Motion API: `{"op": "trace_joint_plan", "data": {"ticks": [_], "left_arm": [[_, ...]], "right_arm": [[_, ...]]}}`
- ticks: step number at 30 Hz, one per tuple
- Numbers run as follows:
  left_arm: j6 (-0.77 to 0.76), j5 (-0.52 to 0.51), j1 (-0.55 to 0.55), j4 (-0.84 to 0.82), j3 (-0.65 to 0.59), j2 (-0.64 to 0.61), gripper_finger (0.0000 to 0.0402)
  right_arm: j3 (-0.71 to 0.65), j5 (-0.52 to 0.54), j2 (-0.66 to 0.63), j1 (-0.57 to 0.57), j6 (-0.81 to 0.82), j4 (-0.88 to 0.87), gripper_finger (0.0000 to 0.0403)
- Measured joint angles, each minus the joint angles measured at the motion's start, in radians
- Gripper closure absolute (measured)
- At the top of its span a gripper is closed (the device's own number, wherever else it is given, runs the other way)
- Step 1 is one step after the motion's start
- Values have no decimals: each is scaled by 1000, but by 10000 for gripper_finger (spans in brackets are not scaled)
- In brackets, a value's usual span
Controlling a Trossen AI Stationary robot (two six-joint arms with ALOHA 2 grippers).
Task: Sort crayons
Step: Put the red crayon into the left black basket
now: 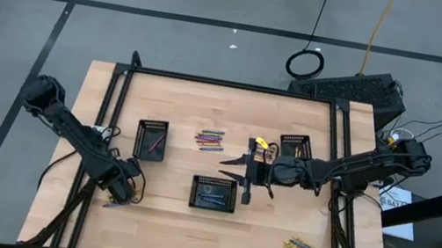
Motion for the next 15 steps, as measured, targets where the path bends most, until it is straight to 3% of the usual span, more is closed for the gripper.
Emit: {"op": "trace_joint_plan", "data": {"ticks": [9,15], "left_arm": [[-29,-25,0,-87,20,-3,219],[-2,-11,-28,-50,38,-23,219]], "right_arm": [[0,0,0,1,0,-1,316],[0,0,0,1,1,0,316]]}}
